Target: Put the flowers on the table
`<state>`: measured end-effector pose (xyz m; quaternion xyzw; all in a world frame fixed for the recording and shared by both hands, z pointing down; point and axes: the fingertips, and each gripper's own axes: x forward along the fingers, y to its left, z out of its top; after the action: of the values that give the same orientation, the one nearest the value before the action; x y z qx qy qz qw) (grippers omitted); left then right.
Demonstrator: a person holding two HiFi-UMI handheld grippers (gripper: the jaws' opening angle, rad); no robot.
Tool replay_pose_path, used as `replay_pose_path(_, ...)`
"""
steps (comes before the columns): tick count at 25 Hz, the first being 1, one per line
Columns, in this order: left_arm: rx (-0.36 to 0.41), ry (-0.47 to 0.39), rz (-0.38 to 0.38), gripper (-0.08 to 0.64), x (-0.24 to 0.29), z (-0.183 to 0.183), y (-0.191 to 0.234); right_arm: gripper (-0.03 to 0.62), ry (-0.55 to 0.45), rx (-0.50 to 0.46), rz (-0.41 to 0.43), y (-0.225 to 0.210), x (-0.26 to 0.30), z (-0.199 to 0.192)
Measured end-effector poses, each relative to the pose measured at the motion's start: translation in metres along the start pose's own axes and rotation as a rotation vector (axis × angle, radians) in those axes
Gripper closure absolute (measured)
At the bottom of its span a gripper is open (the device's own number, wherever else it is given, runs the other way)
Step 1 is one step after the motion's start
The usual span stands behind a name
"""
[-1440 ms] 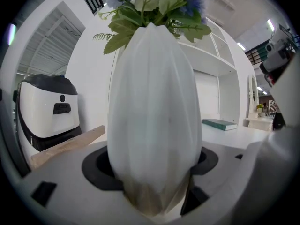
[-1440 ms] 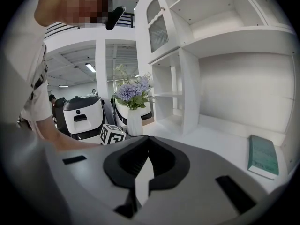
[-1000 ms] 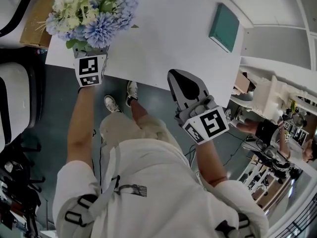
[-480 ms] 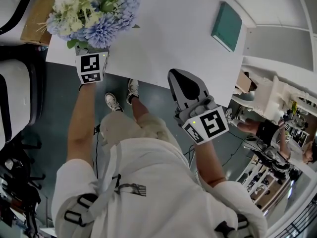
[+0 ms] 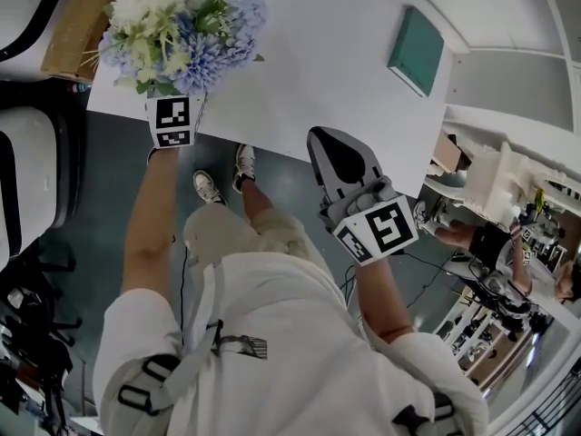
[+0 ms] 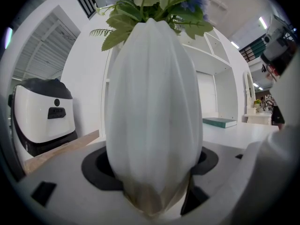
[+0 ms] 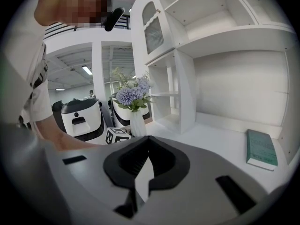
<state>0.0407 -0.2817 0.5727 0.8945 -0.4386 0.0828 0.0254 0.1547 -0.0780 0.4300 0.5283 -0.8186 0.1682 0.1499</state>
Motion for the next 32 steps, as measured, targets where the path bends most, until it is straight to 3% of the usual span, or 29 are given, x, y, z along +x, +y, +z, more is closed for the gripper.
replay_pose_path(12,-0.013,0.054,0.006,0.179,0.001,-0.008,-0.001,0.583,-0.007,-0.004,-0.011,0.008,-0.01,-0.002)
replay_pose_path(17,-0.007,0.072,0.016,0.097,0.0,-0.01,0.001,0.583,-0.019,-0.002,-0.025,0.006,-0.013,0.002)
replay_pose_path(32,-0.03,0.117,0.023,0.08,-0.036,-0.018,0.001,0.583,-0.047,0.016,-0.011,0.024,-0.014,0.006)
